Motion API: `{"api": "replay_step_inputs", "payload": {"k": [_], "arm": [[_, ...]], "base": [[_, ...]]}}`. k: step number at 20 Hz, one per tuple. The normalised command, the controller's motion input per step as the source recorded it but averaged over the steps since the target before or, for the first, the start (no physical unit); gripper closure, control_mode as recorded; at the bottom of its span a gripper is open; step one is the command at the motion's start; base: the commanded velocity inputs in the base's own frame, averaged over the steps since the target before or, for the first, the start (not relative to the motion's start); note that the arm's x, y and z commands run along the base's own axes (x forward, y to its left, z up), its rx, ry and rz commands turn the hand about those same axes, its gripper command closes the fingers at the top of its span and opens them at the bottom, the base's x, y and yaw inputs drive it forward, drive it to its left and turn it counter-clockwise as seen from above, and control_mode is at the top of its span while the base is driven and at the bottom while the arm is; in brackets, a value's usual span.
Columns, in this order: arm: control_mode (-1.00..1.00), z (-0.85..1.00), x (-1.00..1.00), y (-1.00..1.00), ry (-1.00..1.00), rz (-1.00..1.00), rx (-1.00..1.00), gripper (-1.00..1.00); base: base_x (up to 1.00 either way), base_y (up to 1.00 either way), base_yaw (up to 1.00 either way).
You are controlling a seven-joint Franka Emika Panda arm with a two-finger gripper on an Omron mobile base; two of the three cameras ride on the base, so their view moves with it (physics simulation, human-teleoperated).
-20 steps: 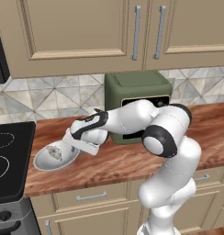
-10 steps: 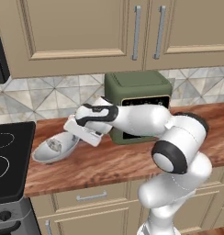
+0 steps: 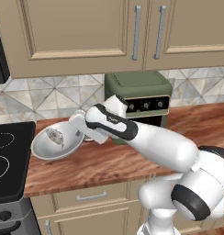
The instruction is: Remove the tangerine from the bowl and place it on the small plate. Then place the bowl with only the fish in the microwave, close the door, and press the start button to microwave the fish.
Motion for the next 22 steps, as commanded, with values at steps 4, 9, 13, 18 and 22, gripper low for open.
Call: {"api": "replay_step_inputs", "payload": {"k": [4, 9, 13, 18, 22], "arm": [[-1.0, 0.94, -0.51, -0.82, 0.0, -0.08, 0.0, 1.0], [-1.0, 0.62, -0.68, -0.82, -0.08, -0.11, 0.06, 1.0], [-1.0, 0.1, -0.9, -0.99, -0.03, -0.11, 0.17, 1.0], [-1.0, 0.02, -0.79, -1.0, -0.02, -0.15, 0.21, 1.0], [-1.0, 0.11, -0.27, -1.0, 0.0, -0.16, 0.16, 1.0]], "base": [[0.0, 0.0, 0.0], [0.0, 0.0, 0.0], [0.0, 0.0, 0.0], [0.0, 0.0, 0.0], [0.0, 0.0, 0.0]]}}
